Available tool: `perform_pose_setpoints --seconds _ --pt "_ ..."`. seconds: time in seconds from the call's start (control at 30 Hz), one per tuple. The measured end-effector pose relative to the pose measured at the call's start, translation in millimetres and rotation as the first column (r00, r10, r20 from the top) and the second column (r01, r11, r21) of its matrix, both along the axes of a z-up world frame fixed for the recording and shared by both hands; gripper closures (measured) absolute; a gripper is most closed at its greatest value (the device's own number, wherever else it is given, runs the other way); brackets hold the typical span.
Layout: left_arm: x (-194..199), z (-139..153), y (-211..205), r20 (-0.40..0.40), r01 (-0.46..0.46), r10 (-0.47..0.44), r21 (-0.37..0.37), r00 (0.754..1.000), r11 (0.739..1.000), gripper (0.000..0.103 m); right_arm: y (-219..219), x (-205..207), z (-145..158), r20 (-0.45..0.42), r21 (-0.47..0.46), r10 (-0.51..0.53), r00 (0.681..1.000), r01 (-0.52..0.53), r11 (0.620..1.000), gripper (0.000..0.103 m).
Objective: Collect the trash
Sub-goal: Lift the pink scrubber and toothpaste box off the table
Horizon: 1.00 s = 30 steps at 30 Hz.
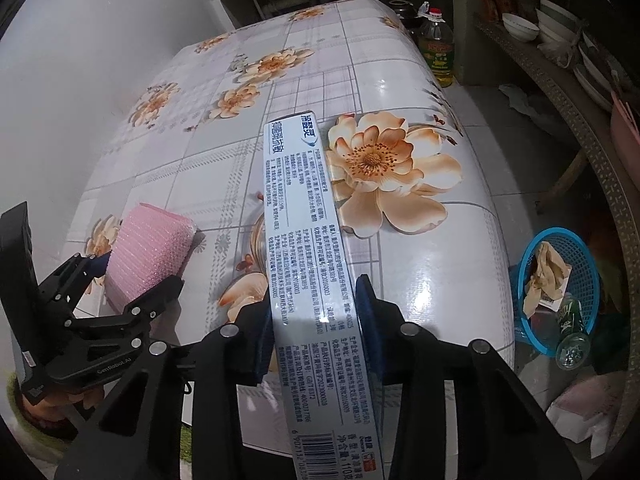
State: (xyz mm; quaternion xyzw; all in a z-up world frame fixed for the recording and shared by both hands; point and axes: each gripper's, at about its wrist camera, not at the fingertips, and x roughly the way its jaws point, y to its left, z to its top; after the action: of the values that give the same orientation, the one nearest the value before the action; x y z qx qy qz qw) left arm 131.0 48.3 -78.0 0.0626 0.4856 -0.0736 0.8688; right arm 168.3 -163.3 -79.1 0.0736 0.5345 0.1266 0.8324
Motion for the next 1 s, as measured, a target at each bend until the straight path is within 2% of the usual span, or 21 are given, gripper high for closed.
perform_pose_setpoints --seconds 0.37,1.0 --pt "-1.0 5.4 3.2 0.019 -0.009 0.009 -0.012 1.000 1.000 0.026 -1.3 -2.9 2.7 0.009 0.015 -0.004 1.000 0.004 1.000 0.067" --pt "2.6 24.3 -0.5 0.077 0.015 -0.008 -0.080 0.997 0.997 0.026 -18.1 -14.1 16.0 0.049 0.030 -0.067 0.997 0.066 0.997 0.068"
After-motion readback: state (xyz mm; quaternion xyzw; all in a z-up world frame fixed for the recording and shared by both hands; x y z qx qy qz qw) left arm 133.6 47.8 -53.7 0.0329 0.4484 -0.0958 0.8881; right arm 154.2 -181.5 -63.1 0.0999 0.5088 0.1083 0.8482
